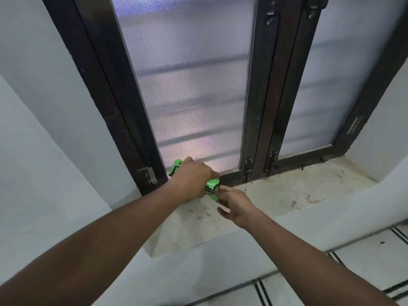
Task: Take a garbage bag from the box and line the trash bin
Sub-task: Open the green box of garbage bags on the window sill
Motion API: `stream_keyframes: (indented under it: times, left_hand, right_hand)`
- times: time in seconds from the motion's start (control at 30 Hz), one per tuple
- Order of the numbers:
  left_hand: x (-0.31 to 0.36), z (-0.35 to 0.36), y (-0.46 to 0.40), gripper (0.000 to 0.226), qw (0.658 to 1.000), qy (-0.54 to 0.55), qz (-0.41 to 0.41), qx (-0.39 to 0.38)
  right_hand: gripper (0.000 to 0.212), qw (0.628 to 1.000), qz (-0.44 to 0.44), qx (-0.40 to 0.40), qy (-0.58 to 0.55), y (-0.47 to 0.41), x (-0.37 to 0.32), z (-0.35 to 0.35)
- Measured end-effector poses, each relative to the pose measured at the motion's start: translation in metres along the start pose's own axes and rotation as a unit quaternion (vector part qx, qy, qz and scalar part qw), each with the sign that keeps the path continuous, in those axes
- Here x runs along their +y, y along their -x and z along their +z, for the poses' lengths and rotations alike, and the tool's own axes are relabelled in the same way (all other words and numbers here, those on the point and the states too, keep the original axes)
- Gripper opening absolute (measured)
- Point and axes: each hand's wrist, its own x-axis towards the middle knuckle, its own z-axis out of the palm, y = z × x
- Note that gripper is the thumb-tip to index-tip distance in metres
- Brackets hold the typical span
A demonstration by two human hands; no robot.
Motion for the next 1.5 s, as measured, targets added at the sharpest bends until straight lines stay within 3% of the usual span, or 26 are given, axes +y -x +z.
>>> stream_keyframes:
  times: [0.2,0.33,0.57,0.73,0.93,1.17,1.5]
  left_hand:
    - [-0.004,0.006,0.004,0.04,0.995,0.094,-0.045,-0.002]
    - [-0.005,0.013,0.007,0.05,0.987,0.149,-0.067,0.012]
    - [-0.005,0.021,0.011,0.028,0.959,0.266,-0.085,0.044]
    - [-0.005,0.029,0.015,0.035,0.943,0.31,-0.112,0.046]
    - [-0.004,0.025,0.018,0.03,0.929,0.343,-0.125,0.06]
    - [-0.009,0.031,0.021,0.034,0.915,0.376,-0.139,0.037]
    - [-0.004,0.044,0.024,0.059,0.885,0.422,-0.188,0.049]
  right_hand:
    - [0.028,0.999,-0.004,-0.031,0.01,-0.004,-0.003,0.0]
    - [0.022,0.999,0.005,-0.023,0.042,-0.005,-0.008,-0.001]
    - [0.016,0.995,0.033,-0.039,0.084,-0.009,-0.022,-0.009]
    - [0.019,0.987,-0.006,-0.062,0.15,-0.011,-0.024,-0.009]
    - [0.019,0.974,-0.099,-0.01,0.205,-0.016,-0.025,0.004]
    - [0.046,0.935,-0.188,-0.028,0.301,-0.018,-0.025,0.004]
    - [0.028,0.892,-0.2,-0.021,0.406,-0.019,-0.024,-0.005]
